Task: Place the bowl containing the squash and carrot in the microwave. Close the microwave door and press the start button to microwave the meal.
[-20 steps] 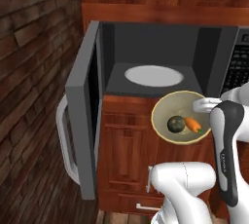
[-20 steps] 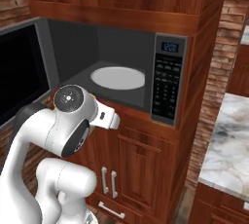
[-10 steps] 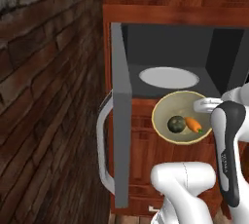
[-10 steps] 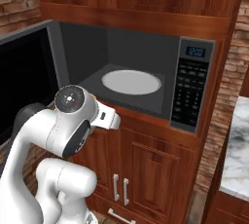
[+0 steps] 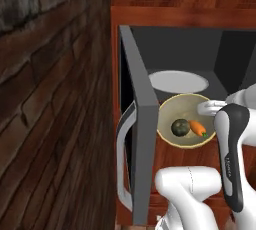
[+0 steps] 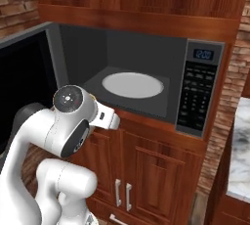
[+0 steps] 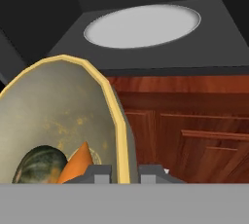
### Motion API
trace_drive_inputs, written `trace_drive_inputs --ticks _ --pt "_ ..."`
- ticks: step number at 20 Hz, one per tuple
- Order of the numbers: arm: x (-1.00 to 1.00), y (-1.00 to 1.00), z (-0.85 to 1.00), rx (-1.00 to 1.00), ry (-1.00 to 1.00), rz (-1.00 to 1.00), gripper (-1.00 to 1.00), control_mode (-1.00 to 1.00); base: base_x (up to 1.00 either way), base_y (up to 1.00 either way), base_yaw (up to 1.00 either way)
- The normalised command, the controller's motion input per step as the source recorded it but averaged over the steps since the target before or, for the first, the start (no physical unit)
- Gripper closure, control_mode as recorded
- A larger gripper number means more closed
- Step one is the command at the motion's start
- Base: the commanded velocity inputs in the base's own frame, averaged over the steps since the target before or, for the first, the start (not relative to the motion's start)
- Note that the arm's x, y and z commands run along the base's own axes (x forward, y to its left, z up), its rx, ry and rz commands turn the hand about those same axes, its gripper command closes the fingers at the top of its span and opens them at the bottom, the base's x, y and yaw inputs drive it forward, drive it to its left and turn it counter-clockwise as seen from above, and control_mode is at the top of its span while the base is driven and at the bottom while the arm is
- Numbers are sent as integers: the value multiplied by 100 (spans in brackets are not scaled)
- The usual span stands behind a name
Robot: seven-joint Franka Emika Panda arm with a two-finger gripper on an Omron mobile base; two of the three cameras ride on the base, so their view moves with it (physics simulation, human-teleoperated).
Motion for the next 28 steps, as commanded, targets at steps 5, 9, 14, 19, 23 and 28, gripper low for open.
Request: trace_drive_inputs --ticks 5,9,14,19,23,28 --pt "0 0 0 0 0 0 100 100 4 -50 -11" --pt "0 0 0 0 0 0 100 100 0 -50 -6" --pt "0 0 0 0 0 0 100 100 0 -3 0" --pt "0 0 0 0 0 0 100 100 1 15 0" --pt "0 0 0 0 0 0 100 100 1 3 0" --pt "0 0 0 0 0 0 100 -100 0 0 0"
